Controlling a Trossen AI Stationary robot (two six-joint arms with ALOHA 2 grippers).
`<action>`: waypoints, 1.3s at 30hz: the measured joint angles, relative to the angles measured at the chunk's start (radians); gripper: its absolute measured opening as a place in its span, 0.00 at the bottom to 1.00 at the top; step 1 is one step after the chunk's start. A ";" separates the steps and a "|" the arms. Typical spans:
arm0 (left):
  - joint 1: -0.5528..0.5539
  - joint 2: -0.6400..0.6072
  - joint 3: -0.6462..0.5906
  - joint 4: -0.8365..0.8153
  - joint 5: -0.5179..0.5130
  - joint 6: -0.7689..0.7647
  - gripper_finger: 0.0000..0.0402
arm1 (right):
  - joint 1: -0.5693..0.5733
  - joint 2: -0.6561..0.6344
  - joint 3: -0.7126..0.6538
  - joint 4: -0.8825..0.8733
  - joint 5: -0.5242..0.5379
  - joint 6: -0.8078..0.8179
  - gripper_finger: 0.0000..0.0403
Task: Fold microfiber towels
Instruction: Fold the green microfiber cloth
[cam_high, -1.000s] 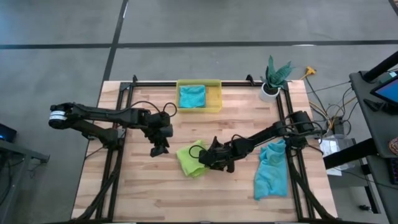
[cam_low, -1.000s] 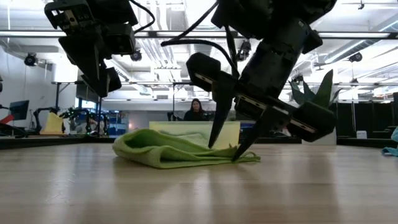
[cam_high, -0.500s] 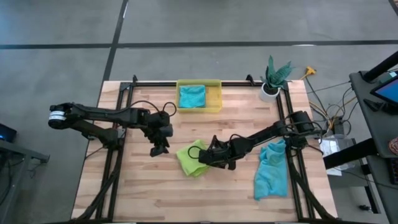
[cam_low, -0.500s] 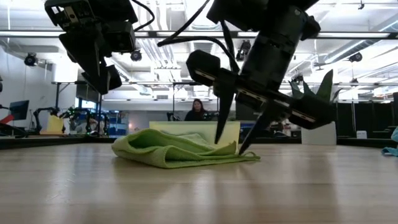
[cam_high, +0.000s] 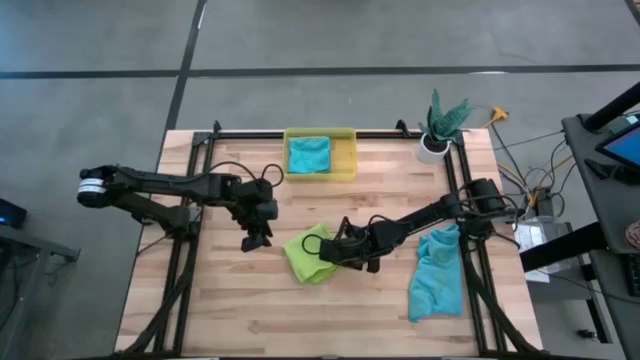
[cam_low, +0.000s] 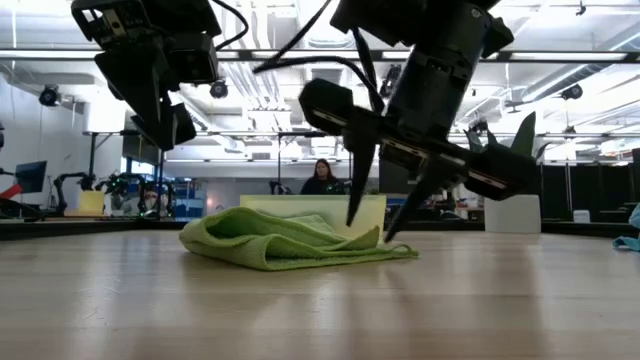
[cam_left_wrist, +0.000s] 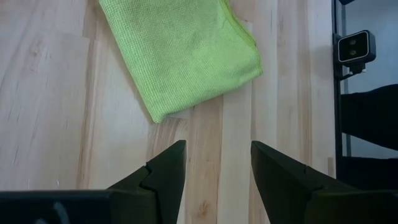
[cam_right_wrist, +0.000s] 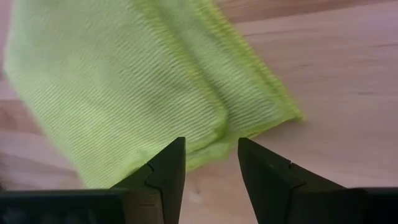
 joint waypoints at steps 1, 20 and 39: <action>0.000 0.000 0.000 0.000 0.000 0.000 0.41 | 0.000 0.000 -0.003 -0.010 0.000 0.010 0.36; 0.000 0.000 0.000 0.001 -0.001 0.019 0.41 | -0.001 0.000 -0.007 0.026 -0.007 0.082 0.36; 0.000 0.000 0.000 0.001 -0.003 0.020 0.41 | -0.010 0.000 -0.039 0.028 -0.058 0.357 0.36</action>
